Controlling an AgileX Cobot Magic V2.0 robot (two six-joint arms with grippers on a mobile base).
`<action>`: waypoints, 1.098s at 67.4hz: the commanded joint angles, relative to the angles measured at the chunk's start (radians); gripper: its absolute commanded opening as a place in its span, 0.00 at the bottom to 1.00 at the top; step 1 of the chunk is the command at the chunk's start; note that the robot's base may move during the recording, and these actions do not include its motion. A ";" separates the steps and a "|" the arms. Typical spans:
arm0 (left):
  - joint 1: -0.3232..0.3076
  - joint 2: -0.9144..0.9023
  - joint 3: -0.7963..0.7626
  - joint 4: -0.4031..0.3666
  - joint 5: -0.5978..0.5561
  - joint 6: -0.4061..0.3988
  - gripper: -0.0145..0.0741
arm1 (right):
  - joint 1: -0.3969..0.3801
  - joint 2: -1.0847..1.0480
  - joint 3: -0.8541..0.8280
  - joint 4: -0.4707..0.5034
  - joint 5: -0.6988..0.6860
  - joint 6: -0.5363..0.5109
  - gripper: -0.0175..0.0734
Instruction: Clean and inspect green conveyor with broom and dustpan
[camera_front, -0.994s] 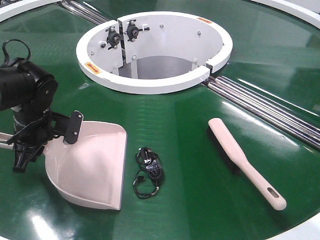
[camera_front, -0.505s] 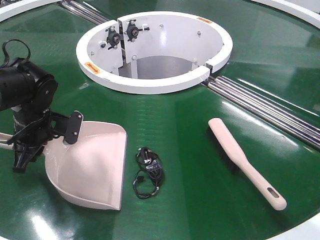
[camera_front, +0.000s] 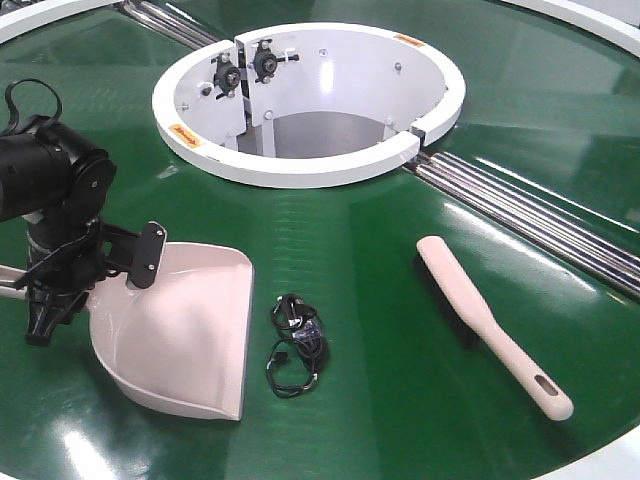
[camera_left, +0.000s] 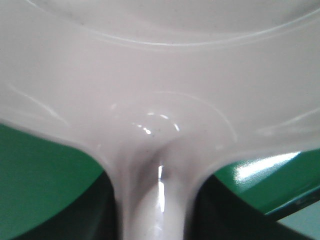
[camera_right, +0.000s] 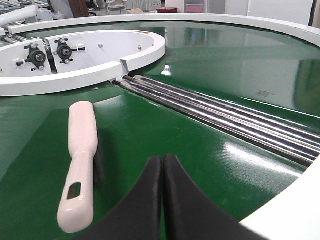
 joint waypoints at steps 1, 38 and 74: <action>-0.008 -0.047 -0.028 0.017 0.053 0.005 0.16 | -0.003 -0.018 0.009 -0.007 -0.134 -0.006 0.18; -0.008 -0.047 -0.028 0.018 0.053 0.005 0.16 | -0.003 0.282 -0.412 0.046 -0.035 0.063 0.18; -0.008 -0.047 -0.028 0.018 0.053 0.005 0.16 | 0.010 0.632 -0.515 0.014 0.101 -0.016 0.25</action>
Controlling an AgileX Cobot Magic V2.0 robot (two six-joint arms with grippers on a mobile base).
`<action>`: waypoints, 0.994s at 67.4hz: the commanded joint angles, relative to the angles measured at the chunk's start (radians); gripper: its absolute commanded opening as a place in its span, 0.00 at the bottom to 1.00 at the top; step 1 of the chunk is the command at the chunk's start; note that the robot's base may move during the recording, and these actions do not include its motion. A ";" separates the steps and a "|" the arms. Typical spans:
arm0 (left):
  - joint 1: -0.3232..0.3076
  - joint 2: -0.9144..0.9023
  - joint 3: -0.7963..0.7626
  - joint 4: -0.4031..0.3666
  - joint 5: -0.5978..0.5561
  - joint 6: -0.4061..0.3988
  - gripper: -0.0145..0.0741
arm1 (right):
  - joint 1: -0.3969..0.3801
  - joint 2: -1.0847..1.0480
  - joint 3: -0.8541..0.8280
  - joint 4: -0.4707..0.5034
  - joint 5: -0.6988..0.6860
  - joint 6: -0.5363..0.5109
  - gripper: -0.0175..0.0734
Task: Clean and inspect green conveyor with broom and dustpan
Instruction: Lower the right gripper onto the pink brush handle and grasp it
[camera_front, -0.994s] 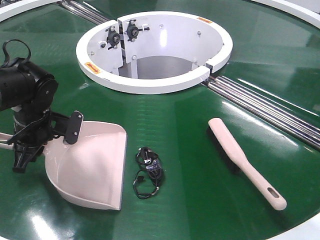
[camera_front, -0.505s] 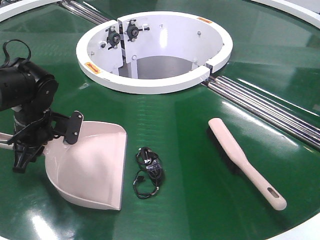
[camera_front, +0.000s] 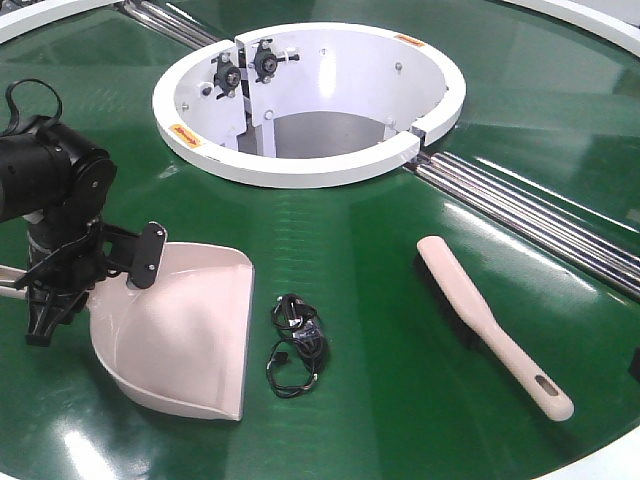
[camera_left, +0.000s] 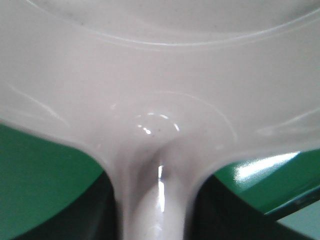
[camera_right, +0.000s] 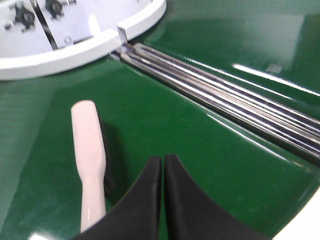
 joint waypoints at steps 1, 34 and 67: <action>-0.007 -0.047 -0.028 0.017 0.052 0.006 0.16 | 0.015 0.043 -0.080 -0.018 -0.026 -0.030 0.26; -0.007 -0.047 -0.028 0.017 0.052 0.006 0.16 | 0.307 0.321 -0.329 -0.200 0.303 0.034 0.73; -0.007 -0.047 -0.028 0.017 0.052 0.006 0.16 | 0.404 0.793 -0.585 -0.273 0.571 0.122 0.75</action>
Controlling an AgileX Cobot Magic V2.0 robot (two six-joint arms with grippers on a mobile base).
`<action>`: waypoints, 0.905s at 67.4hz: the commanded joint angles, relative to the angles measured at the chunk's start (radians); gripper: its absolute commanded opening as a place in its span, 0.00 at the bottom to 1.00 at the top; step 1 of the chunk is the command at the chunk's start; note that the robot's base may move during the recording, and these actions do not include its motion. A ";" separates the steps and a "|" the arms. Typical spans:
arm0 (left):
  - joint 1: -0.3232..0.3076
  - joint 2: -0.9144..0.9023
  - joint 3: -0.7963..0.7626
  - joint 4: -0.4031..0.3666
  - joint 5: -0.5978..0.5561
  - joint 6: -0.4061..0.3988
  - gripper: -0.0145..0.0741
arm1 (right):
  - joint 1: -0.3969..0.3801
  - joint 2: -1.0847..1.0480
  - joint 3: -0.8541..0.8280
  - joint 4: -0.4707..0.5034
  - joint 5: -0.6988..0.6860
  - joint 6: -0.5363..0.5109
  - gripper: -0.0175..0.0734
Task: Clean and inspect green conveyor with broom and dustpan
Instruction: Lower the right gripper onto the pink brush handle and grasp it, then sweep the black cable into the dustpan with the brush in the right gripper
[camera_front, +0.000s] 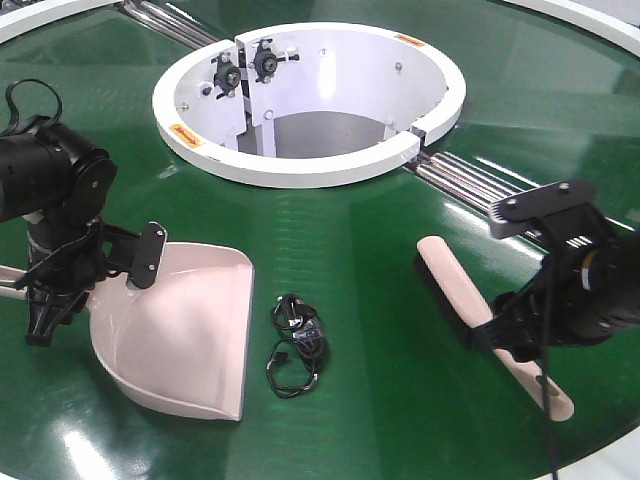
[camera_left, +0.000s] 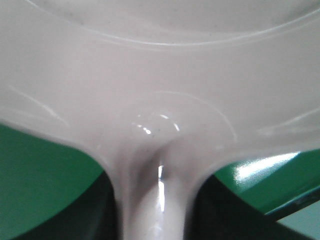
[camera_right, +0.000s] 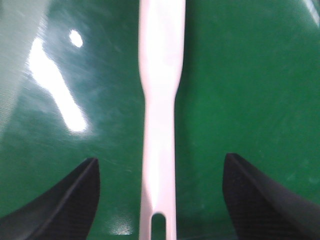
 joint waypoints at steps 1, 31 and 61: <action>-0.007 -0.047 -0.028 0.017 0.052 0.006 0.16 | 0.001 0.065 -0.070 -0.024 0.033 0.006 0.75; -0.007 -0.047 -0.028 0.017 0.052 0.006 0.16 | 0.001 0.293 -0.110 -0.030 0.059 0.011 0.69; -0.007 -0.047 -0.028 0.017 0.052 0.006 0.16 | 0.001 0.320 -0.110 -0.032 0.036 0.033 0.17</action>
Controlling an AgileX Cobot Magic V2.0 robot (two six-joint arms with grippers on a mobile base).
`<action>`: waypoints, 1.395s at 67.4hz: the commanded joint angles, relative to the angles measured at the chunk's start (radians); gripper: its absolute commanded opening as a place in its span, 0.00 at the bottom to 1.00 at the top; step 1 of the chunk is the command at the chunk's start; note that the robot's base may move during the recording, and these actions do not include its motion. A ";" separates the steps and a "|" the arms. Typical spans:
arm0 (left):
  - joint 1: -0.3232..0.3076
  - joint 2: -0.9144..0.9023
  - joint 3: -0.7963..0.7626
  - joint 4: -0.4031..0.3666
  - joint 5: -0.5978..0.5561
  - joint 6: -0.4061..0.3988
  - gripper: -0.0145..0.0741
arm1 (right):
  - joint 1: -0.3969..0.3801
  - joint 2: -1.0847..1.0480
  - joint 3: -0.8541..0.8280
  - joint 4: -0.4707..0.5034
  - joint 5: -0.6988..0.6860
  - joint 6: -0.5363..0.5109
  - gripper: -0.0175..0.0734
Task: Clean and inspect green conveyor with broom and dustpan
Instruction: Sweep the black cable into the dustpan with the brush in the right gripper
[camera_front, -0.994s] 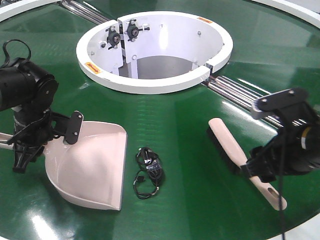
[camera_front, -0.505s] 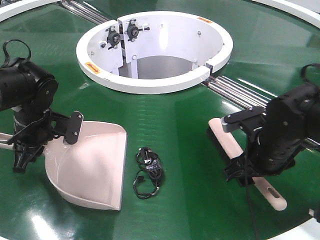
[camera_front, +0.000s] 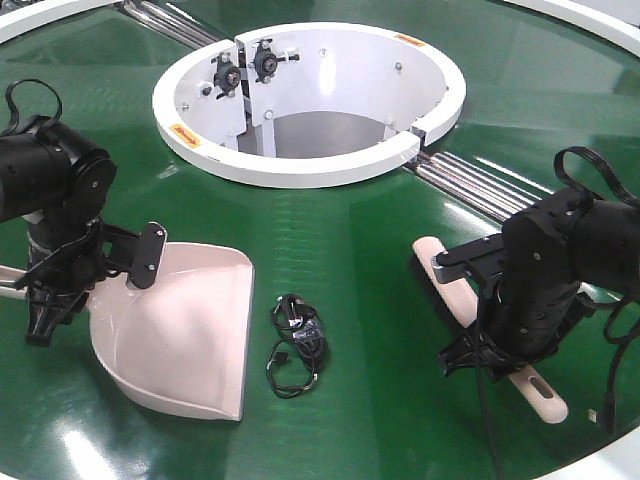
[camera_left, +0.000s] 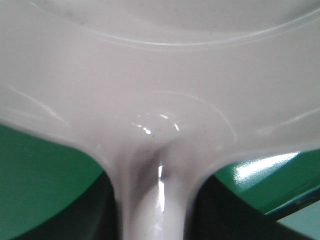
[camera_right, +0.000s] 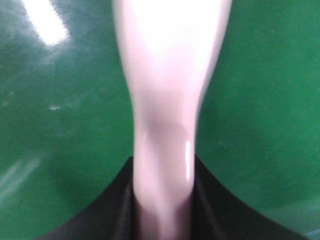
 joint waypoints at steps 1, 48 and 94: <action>-0.007 -0.047 -0.028 0.017 0.051 0.006 0.16 | 0.001 -0.037 -0.027 -0.020 -0.022 0.014 0.18; -0.007 -0.047 -0.028 0.017 0.051 0.006 0.16 | 0.242 -0.037 -0.155 0.065 0.157 0.314 0.19; -0.007 -0.047 -0.028 0.017 0.052 0.006 0.16 | 0.320 0.078 -0.181 0.222 0.129 0.374 0.19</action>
